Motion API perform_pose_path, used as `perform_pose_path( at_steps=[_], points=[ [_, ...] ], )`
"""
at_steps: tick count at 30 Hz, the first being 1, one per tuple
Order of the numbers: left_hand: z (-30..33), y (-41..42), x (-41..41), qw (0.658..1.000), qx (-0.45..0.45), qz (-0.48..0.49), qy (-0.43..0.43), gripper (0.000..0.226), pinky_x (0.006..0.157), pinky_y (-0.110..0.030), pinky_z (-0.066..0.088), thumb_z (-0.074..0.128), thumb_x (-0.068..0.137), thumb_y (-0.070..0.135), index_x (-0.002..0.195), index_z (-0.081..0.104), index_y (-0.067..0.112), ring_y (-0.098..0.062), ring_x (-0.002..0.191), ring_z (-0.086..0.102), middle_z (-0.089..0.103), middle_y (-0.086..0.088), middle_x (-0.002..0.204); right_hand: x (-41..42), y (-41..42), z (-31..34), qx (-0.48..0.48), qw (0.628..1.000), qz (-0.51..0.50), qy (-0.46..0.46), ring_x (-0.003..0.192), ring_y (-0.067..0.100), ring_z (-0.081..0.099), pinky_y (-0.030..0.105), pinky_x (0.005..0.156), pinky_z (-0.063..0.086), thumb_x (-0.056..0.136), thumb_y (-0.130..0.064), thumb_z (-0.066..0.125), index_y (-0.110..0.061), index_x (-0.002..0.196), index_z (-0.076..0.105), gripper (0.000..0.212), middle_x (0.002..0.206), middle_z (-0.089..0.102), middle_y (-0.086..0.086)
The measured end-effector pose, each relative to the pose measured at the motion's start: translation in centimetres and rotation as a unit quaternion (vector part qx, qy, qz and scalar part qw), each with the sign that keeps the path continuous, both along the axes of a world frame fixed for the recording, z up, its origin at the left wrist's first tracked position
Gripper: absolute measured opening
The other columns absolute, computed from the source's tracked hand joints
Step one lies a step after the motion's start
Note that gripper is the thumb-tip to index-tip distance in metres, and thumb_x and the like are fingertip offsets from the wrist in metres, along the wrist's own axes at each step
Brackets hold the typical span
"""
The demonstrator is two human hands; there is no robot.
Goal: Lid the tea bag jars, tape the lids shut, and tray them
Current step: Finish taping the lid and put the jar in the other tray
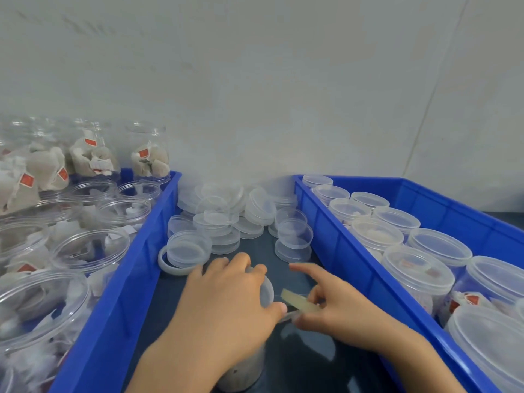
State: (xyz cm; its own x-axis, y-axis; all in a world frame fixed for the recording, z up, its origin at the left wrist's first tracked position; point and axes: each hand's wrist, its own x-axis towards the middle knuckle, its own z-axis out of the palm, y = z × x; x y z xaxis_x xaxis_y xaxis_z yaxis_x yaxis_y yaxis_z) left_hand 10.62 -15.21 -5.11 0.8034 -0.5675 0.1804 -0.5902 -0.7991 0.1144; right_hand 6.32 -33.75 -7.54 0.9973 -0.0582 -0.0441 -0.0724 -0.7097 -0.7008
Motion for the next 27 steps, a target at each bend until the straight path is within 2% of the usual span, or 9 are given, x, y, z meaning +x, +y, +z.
perform_pose_path(
  at_steps=[3,5,7,10,13,15,18,22,27],
  points=[
    [-0.1,-0.8,0.1,0.998,0.032,-0.007,0.047,0.058,0.116,-0.041,0.009,0.033,0.093,0.053,0.144,0.024,0.026,-0.024,0.143,0.005,0.020,0.014,0.152,-0.4,0.4,-0.2,-0.045,0.998,0.013,0.035,0.068,0.001,0.062,0.020,0.068,0.049,0.079,-0.042,0.061,-0.050,0.132,0.032,0.061,0.085,0.060,-0.013],
    [-0.3,-0.8,0.0,0.999,0.007,-0.023,0.035,0.042,0.113,-0.039,0.013,0.030,0.095,0.048,0.135,0.033,0.034,-0.022,0.138,0.014,0.030,0.018,0.142,-0.5,0.4,0.1,-0.059,0.998,0.028,0.023,0.080,-0.005,0.058,0.017,0.076,0.047,0.081,-0.042,0.060,-0.051,0.129,0.038,0.054,0.096,0.059,-0.020],
    [-0.6,-0.3,-0.2,0.998,-0.034,-0.045,0.006,0.029,0.106,-0.033,0.019,0.027,0.095,0.048,0.119,0.040,0.041,-0.014,0.126,0.024,0.036,0.022,0.128,-0.7,0.2,0.8,-0.045,0.997,0.059,0.017,0.073,-0.017,0.051,0.005,0.065,0.039,0.079,-0.037,0.066,-0.047,0.127,0.046,0.053,0.083,0.056,-0.036],
    [-0.8,0.2,-0.1,0.996,-0.061,-0.068,-0.006,0.042,0.099,-0.028,0.021,0.015,0.085,0.063,0.109,0.043,0.043,-0.007,0.118,0.027,0.039,0.026,0.119,-1.2,0.0,1.7,0.006,0.994,0.109,0.020,0.061,-0.017,0.051,0.002,0.055,0.036,0.072,-0.038,0.076,-0.047,0.125,0.049,0.060,0.066,0.050,-0.047],
    [-0.6,0.6,0.0,0.995,-0.067,-0.079,0.008,0.067,0.093,-0.026,0.021,0.011,0.062,0.088,0.102,0.043,0.046,-0.002,0.111,0.026,0.040,0.031,0.113,-1.7,-0.2,1.4,0.031,0.995,0.090,-0.008,0.064,-0.013,0.053,0.005,0.058,0.038,0.070,-0.046,0.076,-0.051,0.123,0.047,0.061,0.074,0.058,-0.037],
    [-0.6,0.7,0.0,0.995,-0.048,-0.087,0.001,0.068,0.091,-0.026,0.020,0.028,0.055,0.091,0.104,0.043,0.046,-0.002,0.111,0.025,0.039,0.031,0.114,-1.7,-0.5,0.9,0.024,0.997,0.053,-0.042,0.064,-0.004,0.049,0.011,0.061,0.037,0.069,-0.053,0.074,-0.055,0.119,0.048,0.056,0.087,0.064,-0.013],
    [-0.6,0.7,0.1,0.995,-0.056,-0.088,0.000,0.054,0.089,-0.025,0.018,0.038,0.064,0.080,0.105,0.044,0.046,-0.002,0.113,0.026,0.039,0.030,0.117,-1.1,-0.3,0.7,0.051,0.996,0.030,-0.073,0.055,0.002,0.044,0.016,0.055,0.036,0.068,-0.052,0.075,-0.050,0.118,0.052,0.055,0.079,0.060,0.014],
    [-0.8,0.8,0.2,0.993,-0.076,-0.088,-0.015,0.047,0.090,-0.023,0.018,0.032,0.076,0.071,0.114,0.045,0.046,-0.002,0.116,0.028,0.040,0.029,0.123,0.5,0.5,1.2,0.062,0.995,0.026,-0.072,0.043,-0.001,0.047,0.008,0.047,0.034,0.068,-0.040,0.079,-0.040,0.122,0.051,0.060,0.048,0.053,-0.013],
    [-1.5,0.8,0.2,0.994,-0.080,-0.054,-0.042,0.069,0.105,-0.022,0.012,0.039,0.086,0.057,0.146,0.016,0.031,-0.007,0.132,0.019,0.025,0.018,0.147,2.0,1.1,1.5,0.040,0.998,0.036,-0.045,0.052,0.001,0.060,0.014,0.056,0.044,0.064,-0.044,0.081,-0.047,0.114,0.050,0.059,0.051,0.061,-0.014]
  ],
)
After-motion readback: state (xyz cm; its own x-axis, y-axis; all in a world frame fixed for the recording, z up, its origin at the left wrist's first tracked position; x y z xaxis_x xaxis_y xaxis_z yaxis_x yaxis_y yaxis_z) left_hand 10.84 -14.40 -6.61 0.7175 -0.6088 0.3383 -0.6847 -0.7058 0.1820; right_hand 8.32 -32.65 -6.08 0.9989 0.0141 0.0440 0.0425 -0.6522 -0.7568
